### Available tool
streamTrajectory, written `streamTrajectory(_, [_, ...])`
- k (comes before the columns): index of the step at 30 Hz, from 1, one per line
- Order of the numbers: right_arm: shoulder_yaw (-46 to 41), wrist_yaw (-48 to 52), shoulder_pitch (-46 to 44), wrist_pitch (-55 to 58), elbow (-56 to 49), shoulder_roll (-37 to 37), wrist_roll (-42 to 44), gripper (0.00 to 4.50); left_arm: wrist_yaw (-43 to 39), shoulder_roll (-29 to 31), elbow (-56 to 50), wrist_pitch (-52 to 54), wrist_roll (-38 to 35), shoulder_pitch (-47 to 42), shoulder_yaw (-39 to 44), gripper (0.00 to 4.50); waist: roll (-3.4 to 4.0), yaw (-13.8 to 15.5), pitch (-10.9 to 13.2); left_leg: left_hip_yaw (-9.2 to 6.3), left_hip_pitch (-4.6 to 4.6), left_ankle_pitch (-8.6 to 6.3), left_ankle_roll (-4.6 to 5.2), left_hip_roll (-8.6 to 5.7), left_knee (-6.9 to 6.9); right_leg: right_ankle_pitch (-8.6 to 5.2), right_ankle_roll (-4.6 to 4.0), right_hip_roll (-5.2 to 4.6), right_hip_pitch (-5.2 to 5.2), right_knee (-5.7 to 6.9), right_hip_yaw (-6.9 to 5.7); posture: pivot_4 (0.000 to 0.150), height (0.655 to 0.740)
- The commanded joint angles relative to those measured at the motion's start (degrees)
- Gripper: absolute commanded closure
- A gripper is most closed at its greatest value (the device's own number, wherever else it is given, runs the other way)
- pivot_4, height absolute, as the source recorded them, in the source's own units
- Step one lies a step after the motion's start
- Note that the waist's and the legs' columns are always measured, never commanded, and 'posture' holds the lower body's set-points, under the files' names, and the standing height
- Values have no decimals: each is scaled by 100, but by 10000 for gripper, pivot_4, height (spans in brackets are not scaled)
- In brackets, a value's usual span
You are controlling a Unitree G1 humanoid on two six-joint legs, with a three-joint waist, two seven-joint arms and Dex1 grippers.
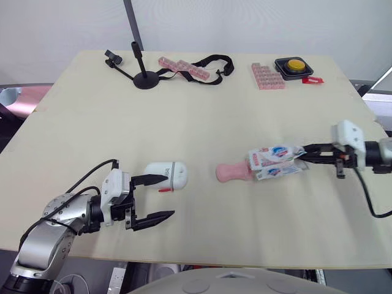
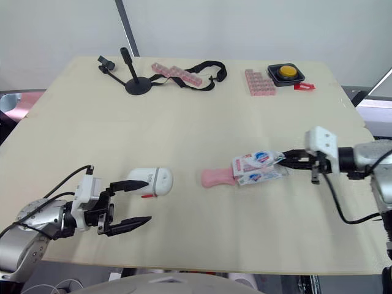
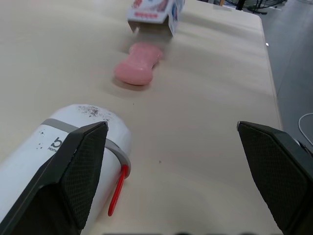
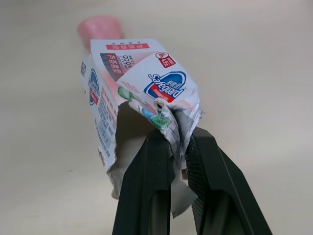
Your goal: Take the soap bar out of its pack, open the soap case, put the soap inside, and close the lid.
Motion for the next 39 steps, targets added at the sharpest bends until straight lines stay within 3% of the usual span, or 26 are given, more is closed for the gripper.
streamTrajectory(1, [-663, -140, -1, -276, 504, 111, 333, 39734, -61, 67, -45, -118, -9, -60, 13, 0, 0, 6, 0, 0, -1, 0, 0, 1, 1, 0, 0, 1, 0, 1, 0, 1500, 7395])
streamTrajectory(12, [-1798, -2622, 627, -893, 1550, 1133, 52, 39734, -45, 85, -73, -53, -58, -91, 71, 0, 8, 3, -8, 1, -2, 0, 0, 0, 4, -1, -1, -1, 0, 2, -1, 1500, 7395])
streamTrajectory(18, [-1768, -3365, 868, -967, 1451, 1400, -145, 39734, -26, 93, -83, -43, -63, -97, 85, 0, 42, 3, -25, 2, 0, 0, 0, -4, 3, -1, -1, -5, 0, 0, 1, 1500, 7395])
streamTrajectory(24, [-1717, -4759, 858, -688, 1399, 1834, -479, 39734, 30, 95, -92, 7, -73, -156, 76, 0, 54, -7, -33, 3, 5, 1, -1, -3, 0, -1, -1, -4, 5, 0, 1, 1500, 7395])
streamTrajectory(39, [-1727, -5101, 721, -352, 1678, 1732, -485, 39734, -112, 5, -341, 136, -669, -104, 149, 0, 68, -16, -40, 3, 3, 0, -2, -11, -5, 0, 1, -8, 5, -2, 2, 1500, 7395])
